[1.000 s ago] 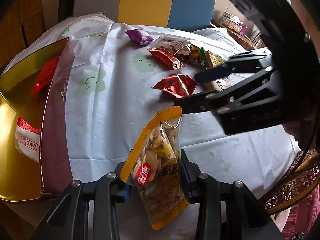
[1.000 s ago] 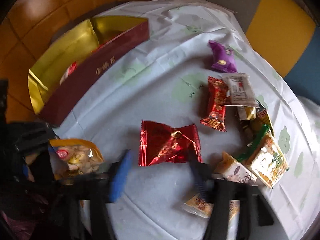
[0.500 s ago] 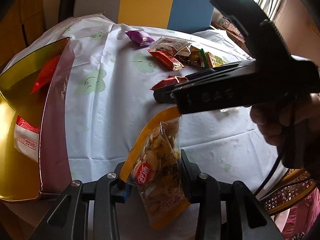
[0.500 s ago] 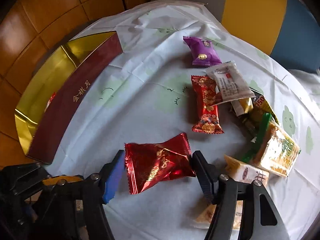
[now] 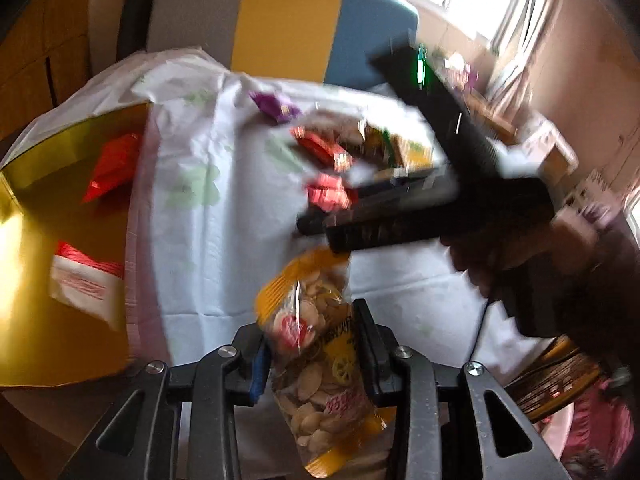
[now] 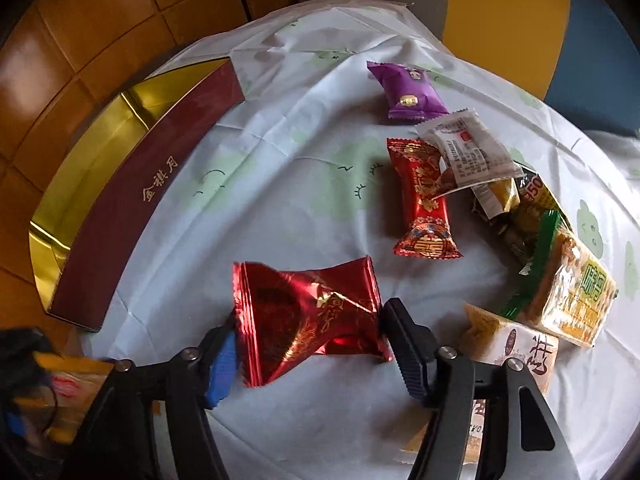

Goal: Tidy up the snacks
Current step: 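Carry the nut bag into the gold tin and release it with the left tool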

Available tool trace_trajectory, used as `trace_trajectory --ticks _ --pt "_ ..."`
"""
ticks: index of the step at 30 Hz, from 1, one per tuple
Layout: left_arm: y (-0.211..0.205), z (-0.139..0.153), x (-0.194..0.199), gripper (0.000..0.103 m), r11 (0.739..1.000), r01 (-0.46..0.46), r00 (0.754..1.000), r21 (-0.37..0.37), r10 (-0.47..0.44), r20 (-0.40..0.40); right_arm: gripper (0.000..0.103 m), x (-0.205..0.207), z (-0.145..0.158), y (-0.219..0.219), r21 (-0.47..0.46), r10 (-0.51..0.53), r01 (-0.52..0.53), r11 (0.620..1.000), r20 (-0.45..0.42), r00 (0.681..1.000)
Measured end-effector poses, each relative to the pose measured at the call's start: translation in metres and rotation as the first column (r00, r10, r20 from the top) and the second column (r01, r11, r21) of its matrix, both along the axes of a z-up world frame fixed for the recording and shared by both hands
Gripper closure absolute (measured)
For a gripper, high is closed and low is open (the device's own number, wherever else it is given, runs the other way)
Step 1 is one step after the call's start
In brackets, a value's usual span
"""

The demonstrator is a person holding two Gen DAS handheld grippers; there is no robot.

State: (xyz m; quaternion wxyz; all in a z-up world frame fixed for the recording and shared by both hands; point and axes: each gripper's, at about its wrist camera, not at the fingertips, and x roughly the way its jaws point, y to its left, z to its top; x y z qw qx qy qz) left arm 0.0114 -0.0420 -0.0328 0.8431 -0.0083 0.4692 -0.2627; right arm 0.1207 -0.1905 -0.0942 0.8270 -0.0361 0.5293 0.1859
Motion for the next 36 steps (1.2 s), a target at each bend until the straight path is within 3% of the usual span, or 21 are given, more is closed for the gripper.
trace_trajectory --ticks 5,10,19,25,32,36 --pt "0.044 0.039 0.006 0.067 0.989 -0.102 0.993 -0.104 0.108 0.049 0.034 -0.006 -0.001 0.000 0.008 -0.004 0.004 1.000 0.034 0.999" --pt "0.081 0.052 0.029 0.067 0.968 -0.227 0.969 -0.103 0.235 0.070 0.032 -0.006 -0.003 0.000 0.022 -0.010 0.009 1.000 0.043 0.999" --pt "0.109 0.028 0.078 0.066 0.941 -0.337 0.941 -0.014 0.337 0.024 0.032 -0.010 -0.001 -0.004 0.038 -0.024 0.022 0.999 0.054 0.998" --pt "0.121 0.009 0.096 0.056 0.919 -0.394 0.918 -0.033 0.392 -0.056 0.027 -0.011 -0.001 -0.001 0.048 -0.025 0.022 0.999 0.061 0.998" --pt "0.129 0.006 0.082 0.053 0.906 -0.421 0.906 -0.026 0.420 -0.053 0.014 -0.011 -0.001 0.000 0.101 -0.041 0.035 0.994 0.055 0.998" --pt "0.131 0.005 0.070 0.053 0.904 -0.427 0.903 -0.021 0.425 -0.056 0.013 -0.009 0.001 -0.003 0.130 -0.075 0.069 0.989 0.041 0.996"
